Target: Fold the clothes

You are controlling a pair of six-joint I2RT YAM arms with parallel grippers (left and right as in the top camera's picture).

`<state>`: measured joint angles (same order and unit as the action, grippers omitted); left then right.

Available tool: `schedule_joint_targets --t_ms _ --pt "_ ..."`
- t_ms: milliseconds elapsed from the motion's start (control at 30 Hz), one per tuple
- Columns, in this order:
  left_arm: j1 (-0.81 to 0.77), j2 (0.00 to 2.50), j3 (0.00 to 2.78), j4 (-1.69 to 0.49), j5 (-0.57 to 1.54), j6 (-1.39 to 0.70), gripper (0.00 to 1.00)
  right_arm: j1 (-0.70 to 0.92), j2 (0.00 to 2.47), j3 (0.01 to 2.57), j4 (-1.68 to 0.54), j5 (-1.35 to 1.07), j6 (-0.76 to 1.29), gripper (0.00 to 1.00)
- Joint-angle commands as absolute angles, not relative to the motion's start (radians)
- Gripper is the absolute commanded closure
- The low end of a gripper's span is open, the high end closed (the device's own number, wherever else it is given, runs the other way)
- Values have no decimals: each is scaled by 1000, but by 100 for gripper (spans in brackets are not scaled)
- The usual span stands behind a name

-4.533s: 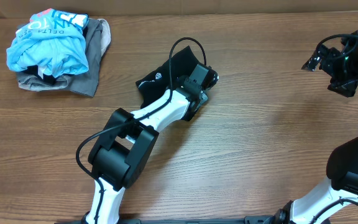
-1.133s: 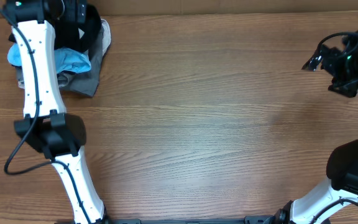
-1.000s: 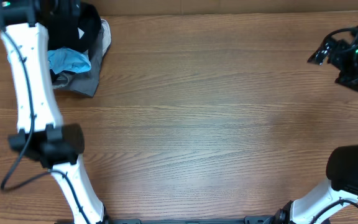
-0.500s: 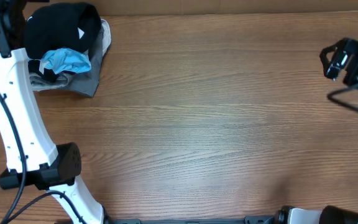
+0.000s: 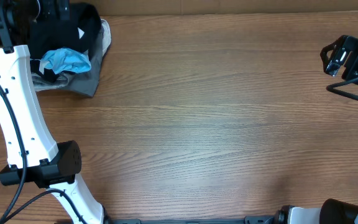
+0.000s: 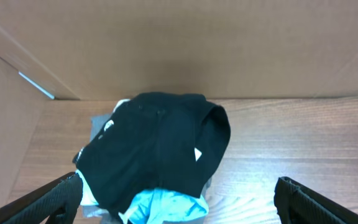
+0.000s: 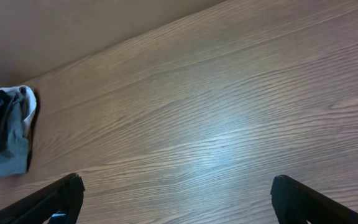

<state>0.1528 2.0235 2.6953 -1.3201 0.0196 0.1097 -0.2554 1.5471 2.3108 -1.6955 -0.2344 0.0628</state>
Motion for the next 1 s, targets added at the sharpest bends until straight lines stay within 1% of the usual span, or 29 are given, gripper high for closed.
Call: schedule_joint_targets --t_ms 0,100,167,267,333,467,500,567,667,700,800,967 --pt "157 2025 2698 -1335 27 97 0 -252 1521 2309 -1694 -221 55 0" --pt "157 2025 2698 -1336 27 97 0 -234 1475 2275 -1685 -213 55 0" --pt "157 2025 2698 -1336 27 97 0 -216 1425 2215 -1641 -209 55 0" --pt "157 2025 2698 -1336 27 97 0 -185 1323 2049 -1414 -201 55 0" --pt "157 2025 2698 -1336 27 97 0 -157 1236 1889 -1215 -199 55 0" --pt "157 2025 2698 -1336 27 97 0 -91 1050 1524 -834 -200 55 0" --pt "157 2025 2698 -1336 27 97 0 -65 981 1384 -698 -199 55 0" --pt "157 2025 2698 -1336 27 97 0 -39 898 1219 -544 -199 55 0" --pt "157 2025 2698 -1336 27 97 0 -14 785 1002 -368 -193 55 0" --pt "157 2025 2698 -1336 27 97 0 -4 715 875 -276 -174 56 0" --pt "157 2025 2698 -1336 27 97 0 6 599 685 -158 -135 56 0" --pt "157 2025 2698 -1336 27 97 0 31 427 447 -46 -60 56 0"
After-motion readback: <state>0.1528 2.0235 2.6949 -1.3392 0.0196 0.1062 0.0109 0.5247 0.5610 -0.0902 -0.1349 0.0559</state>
